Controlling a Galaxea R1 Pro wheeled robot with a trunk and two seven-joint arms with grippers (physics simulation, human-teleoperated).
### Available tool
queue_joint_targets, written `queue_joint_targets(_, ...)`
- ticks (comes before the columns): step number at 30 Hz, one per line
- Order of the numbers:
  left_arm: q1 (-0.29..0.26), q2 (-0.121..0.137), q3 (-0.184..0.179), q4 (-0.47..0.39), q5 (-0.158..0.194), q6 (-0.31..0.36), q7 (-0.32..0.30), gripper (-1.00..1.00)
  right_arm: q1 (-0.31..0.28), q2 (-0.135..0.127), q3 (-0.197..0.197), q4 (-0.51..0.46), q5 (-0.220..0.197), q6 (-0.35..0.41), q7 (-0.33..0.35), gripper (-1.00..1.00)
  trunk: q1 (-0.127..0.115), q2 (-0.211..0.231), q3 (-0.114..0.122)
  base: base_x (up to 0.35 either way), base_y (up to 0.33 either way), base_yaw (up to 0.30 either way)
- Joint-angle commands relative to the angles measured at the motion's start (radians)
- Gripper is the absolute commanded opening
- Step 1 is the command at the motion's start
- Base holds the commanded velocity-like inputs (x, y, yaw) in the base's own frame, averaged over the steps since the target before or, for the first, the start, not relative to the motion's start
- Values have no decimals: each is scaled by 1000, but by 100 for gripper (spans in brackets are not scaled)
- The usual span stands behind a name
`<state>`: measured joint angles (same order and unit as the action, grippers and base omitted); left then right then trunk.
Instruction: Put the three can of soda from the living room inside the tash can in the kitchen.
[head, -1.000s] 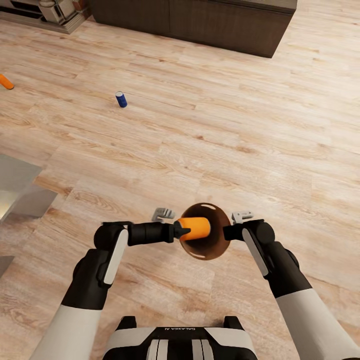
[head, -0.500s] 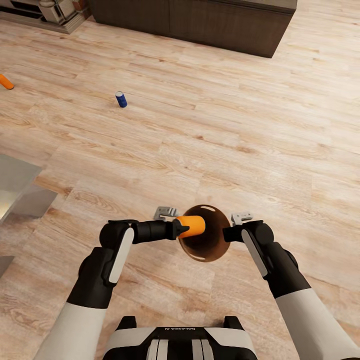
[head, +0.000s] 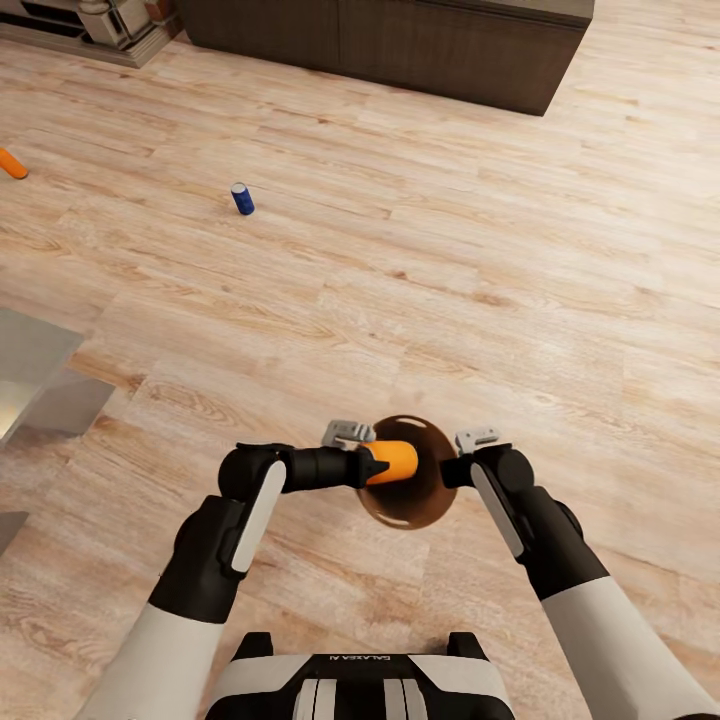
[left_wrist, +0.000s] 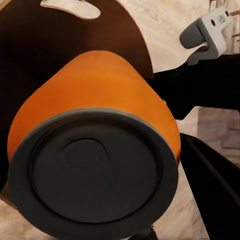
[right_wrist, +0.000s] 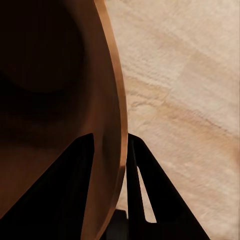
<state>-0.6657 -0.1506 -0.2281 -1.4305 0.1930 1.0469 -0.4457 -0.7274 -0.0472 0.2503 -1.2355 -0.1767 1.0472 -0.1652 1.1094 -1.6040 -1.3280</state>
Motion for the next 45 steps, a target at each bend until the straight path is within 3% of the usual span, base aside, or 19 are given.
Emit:
queue_joint_targets(1,0,0,-4,17,5,0,10,-100,-1,3,2,0,-18,0,2,-100,0,0,0,0,0,0)
queue_joint_targets(14,-1,1,-15,175,11,-110,67,-100,0,16,11,1,-17,0,0,-100,0,0,0,0,0,0)
queue_joint_targets(36,-30,-4,-23,326,16,-252,132,-100,0,18,44,7,-17,0,0,-100,0,0,0,0,0,0)
queue_joint_targets(37,-30,-5,-23,326,16,-253,133,100,0,18,45,8,-17,0,0,-100,0,0,0,0,0,0)
queue_joint_targets(45,-31,-7,-23,326,17,-254,134,100,0,18,48,23,-17,0,0,-100,0,0,0,0,0,0)
